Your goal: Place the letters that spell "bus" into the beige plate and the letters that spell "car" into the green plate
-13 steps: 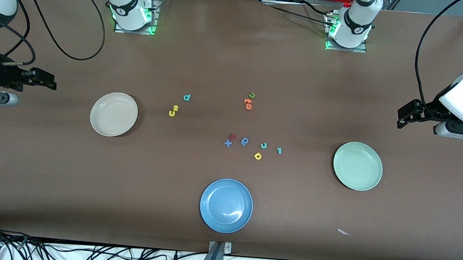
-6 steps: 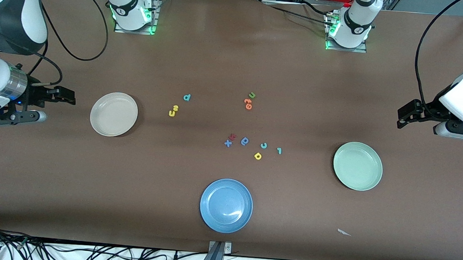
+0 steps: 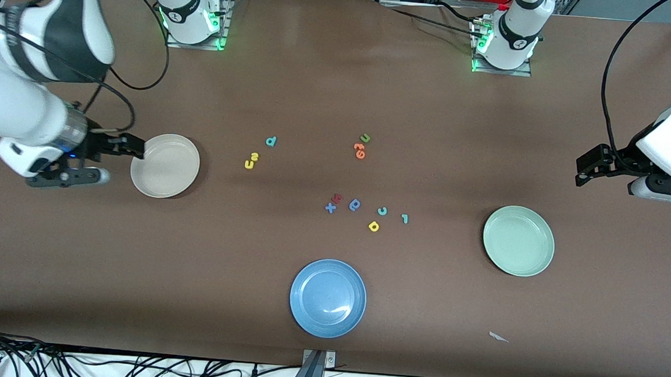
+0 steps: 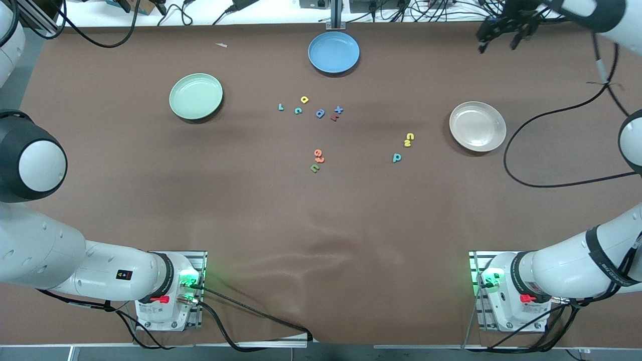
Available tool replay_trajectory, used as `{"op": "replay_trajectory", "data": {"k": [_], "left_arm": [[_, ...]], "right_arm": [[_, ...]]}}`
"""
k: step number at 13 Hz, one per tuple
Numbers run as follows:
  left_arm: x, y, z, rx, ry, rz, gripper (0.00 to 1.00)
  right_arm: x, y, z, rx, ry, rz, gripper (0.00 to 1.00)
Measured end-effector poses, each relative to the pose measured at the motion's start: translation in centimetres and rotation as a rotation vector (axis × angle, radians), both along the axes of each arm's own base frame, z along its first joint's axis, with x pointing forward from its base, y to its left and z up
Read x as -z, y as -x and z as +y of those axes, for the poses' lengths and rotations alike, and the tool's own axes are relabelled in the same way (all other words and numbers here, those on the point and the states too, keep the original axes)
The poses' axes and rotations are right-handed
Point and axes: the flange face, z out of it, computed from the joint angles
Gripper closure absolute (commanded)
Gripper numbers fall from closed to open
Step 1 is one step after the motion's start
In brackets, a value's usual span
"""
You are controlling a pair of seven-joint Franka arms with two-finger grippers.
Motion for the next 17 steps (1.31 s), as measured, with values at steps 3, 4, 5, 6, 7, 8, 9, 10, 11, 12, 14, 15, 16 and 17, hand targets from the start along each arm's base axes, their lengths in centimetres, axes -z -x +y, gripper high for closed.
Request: {"op": "replay_trajectory", "data": {"k": [3,4,5,6,7,8,9,10,11,12,14,15,16,17], "left_arm": [[0.1,0.0,-0.4,0.006,0.0,0.001,0.0],[0.3,-0.1,-0.6,0.01,0.0,0.005,0.0],[0.8,-0.3,-1.1,0.017,-0.001,0.013,0.0],[1.5,-0.5,-1.7,0.028,-0.001,0.024,0.0],[2.3,-0.7,-2.8,0.035,0.004,0.036,0.0],[3.2,-0.9,-4.1,0.029,0.013,0.051,0.0],[4.4,-1.3,-5.4,0.01,0.033,0.066,0.0],[5.7,-1.9,-6.7,-0.021,0.074,0.08,0.0],[7.7,-2.6,-7.9,-0.067,0.114,0.108,0.0],[10.0,-3.4,-9.2,-0.105,0.134,0.132,0.0],[14.3,-4.3,-13.4,-0.118,0.14,0.139,0.0],[16.4,-4.3,-15.9,-0.119,0.133,0.153,0.0],[18.4,-4.0,-18.3,-0.12,0.126,0.167,0.0],[20.3,-3.9,-20.7,-0.125,0.123,0.164,0.0]], "right_arm": [[3.7,0.8,3.5,0.034,-0.008,-0.018,0.0],[5.0,1.0,4.2,0.045,-0.013,-0.032,0.0],[6.4,1.4,5.0,0.053,-0.02,-0.047,0.0],[7.8,1.9,6.0,0.065,-0.026,-0.06,0.0],[9.1,2.7,7.0,0.076,-0.032,-0.067,0.0],[10.1,3.3,8.0,0.084,-0.036,-0.069,0.0],[10.8,3.8,8.6,0.086,-0.038,-0.068,0.0],[11.4,4.2,9.0,0.082,-0.041,-0.067,0.0],[12.2,4.4,9.5,0.08,-0.046,-0.07,0.0],[13.2,4.8,10.0,0.087,-0.052,-0.077,0.0],[15.7,6.1,11.2,0.085,-0.056,-0.095,0.0],[16.9,7.0,11.6,0.087,-0.053,-0.104,0.0],[18.0,7.9,12.0,0.087,-0.05,-0.115,0.0],[18.9,8.8,12.4,0.087,-0.044,-0.124,0.0]]}}
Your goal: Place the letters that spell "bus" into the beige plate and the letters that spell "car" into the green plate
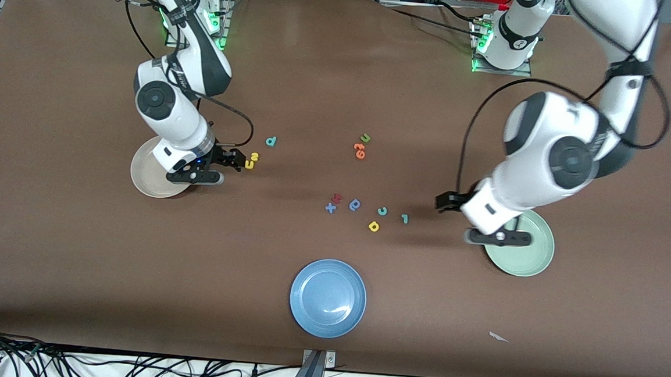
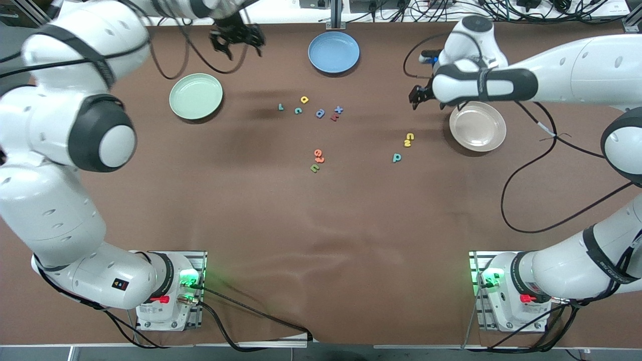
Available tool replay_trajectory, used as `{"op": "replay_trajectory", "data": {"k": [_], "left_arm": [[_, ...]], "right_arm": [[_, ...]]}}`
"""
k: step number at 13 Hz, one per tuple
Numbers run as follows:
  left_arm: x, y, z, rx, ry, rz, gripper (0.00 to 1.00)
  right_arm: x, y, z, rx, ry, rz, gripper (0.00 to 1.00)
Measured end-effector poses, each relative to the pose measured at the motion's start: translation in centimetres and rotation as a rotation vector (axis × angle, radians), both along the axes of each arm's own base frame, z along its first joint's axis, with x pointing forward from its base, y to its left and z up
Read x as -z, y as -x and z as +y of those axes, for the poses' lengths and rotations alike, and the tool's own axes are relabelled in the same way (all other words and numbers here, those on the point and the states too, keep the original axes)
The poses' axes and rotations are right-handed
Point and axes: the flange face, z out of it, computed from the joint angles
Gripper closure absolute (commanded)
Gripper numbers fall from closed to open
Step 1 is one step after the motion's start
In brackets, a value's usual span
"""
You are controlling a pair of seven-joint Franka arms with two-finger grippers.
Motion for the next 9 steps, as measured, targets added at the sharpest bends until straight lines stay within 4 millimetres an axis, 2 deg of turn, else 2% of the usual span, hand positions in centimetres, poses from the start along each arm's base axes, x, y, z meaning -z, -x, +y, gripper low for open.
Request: {"op": "replay_trajectory", "data": {"k": [2,4,6,9], "left_arm": [[4.2,0.5,-4.2,-0.013,-0.027,-0.015,0.0],[8.5,1.2,-6.9,-0.007,-0.055,-0.013,0.0],[11.9,1.3,-7.2,-0.009,-0.073,0.013,0.03],[15.1,0.6,-5.9,-0.03,-0.083,0.009,0.03]], "right_arm": [[1.3,1.4,0.9,0.0,0.019,-0.018,0.0],[2.5,2.2,1.7,-0.003,0.04,-0.033,0.0],[3.7,2.5,2.1,-0.004,0.05,-0.04,0.0],[5.4,2.9,2.7,-0.004,0.045,-0.041,0.0]]}}
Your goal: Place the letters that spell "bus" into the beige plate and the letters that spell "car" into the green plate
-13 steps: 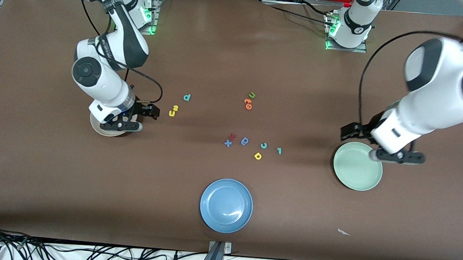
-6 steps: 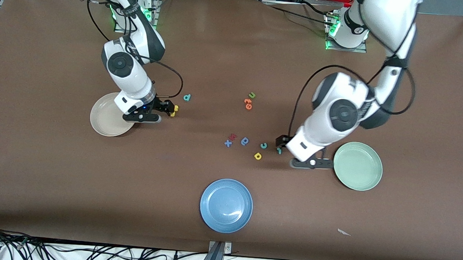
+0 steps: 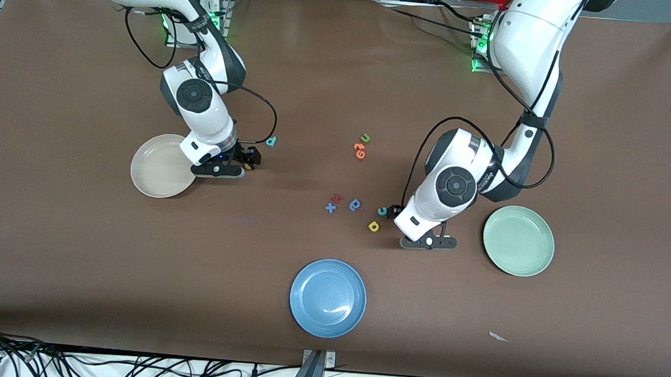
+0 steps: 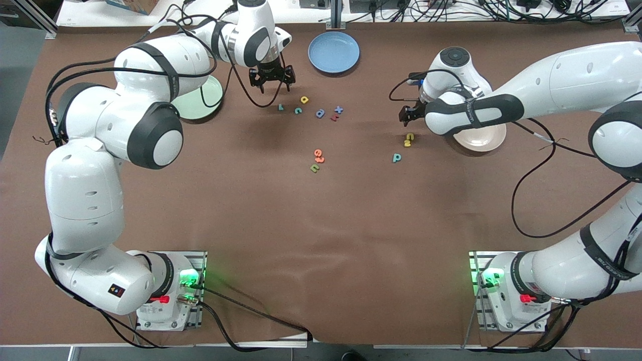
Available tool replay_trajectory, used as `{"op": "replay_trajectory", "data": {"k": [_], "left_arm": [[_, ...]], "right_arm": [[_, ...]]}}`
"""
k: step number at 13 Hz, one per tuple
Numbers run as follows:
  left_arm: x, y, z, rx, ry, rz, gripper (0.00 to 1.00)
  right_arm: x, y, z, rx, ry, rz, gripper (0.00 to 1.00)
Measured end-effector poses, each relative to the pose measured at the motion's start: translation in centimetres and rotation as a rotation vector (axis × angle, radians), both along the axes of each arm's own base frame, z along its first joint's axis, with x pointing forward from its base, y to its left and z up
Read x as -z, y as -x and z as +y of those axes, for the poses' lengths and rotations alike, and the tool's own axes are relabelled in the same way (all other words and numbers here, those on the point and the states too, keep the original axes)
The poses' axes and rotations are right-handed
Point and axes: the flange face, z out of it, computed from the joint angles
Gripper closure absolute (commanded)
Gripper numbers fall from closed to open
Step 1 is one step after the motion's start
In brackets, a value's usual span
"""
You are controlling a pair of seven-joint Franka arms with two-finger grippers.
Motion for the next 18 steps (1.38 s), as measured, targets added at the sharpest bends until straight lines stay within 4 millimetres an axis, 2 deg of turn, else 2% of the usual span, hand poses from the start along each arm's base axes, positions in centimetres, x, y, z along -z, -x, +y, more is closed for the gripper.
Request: {"op": "replay_trajectory", "data": {"k": [3,6,9,10,13,14,18], "left_arm": [[2.7,0.0,0.1,-0.003,-0.004,0.001,0.13],[4.6,0.7,0.0,0.002,-0.013,0.02,0.28],[5.4,1.5,-0.4,0.01,-0.016,0.038,0.33],[5.6,1.8,-0.6,0.013,-0.017,0.044,0.33],[5.8,2.0,-0.8,0.016,-0.016,0.048,0.52],[5.8,2.0,-0.8,0.016,-0.016,0.048,0.59],[5.8,2.4,-1.6,-0.018,-0.018,0.047,0.79]], "right_arm": [[0.9,0.3,0.4,-0.007,-0.013,0.0,0.0],[2.1,0.8,1.0,-0.026,-0.023,0.001,0.0],[2.7,1.0,1.1,-0.045,-0.02,0.0,0.01],[2.8,1.1,1.2,-0.053,-0.016,-0.002,0.05],[3.3,1.4,1.2,-0.071,-0.011,-0.002,0.05],[3.7,1.7,1.2,-0.075,-0.015,-0.002,0.07],[4.5,2.7,1.0,-0.084,-0.024,0.001,0.28]]}}
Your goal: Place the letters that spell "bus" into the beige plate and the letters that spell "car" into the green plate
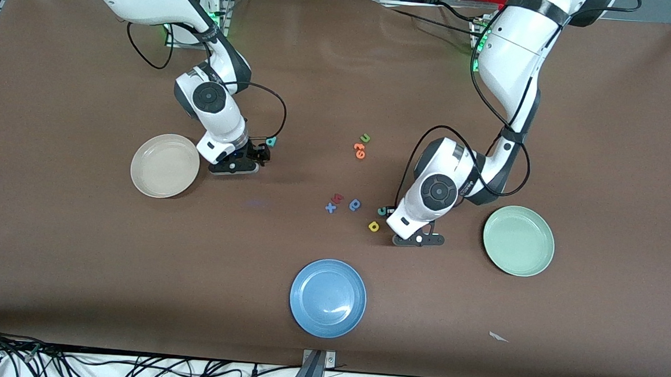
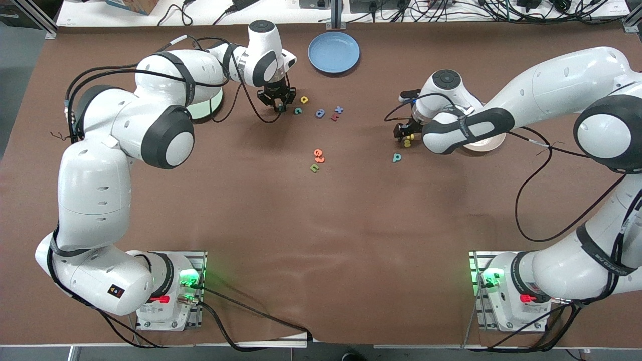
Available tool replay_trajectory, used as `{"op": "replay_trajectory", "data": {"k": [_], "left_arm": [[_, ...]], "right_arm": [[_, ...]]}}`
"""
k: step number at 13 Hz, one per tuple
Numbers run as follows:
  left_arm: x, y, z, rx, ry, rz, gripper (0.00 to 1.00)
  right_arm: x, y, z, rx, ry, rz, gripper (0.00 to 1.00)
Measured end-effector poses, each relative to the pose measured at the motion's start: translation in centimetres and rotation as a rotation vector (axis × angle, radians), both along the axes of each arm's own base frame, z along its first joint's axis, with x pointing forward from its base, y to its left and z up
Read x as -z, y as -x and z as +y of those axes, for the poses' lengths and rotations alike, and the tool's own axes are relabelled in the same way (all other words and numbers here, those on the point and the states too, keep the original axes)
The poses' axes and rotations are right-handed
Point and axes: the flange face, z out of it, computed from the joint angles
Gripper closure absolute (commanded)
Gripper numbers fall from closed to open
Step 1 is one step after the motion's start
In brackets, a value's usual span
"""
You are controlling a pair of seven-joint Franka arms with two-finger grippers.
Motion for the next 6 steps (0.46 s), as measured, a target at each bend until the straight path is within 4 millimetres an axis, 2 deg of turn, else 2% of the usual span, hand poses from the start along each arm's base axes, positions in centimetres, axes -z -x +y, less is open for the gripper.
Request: {"op": "replay_trajectory", "data": {"k": [1,3,6], "left_arm": [[-0.01,0.04,-0.11,-0.005,0.0,-0.001,0.84],[-0.03,0.03,-0.12,-0.008,0.0,-0.002,0.88],[-0.04,0.02,-0.12,-0.008,0.0,-0.002,0.96]], "right_arm": [[-0.08,-0.03,0.02,-0.003,0.0,-0.003,0.29],[-0.27,-0.02,0.12,-0.01,0.001,-0.009,0.34],[-0.39,-0.03,0.18,-0.012,0.0,-0.012,0.35]]}}
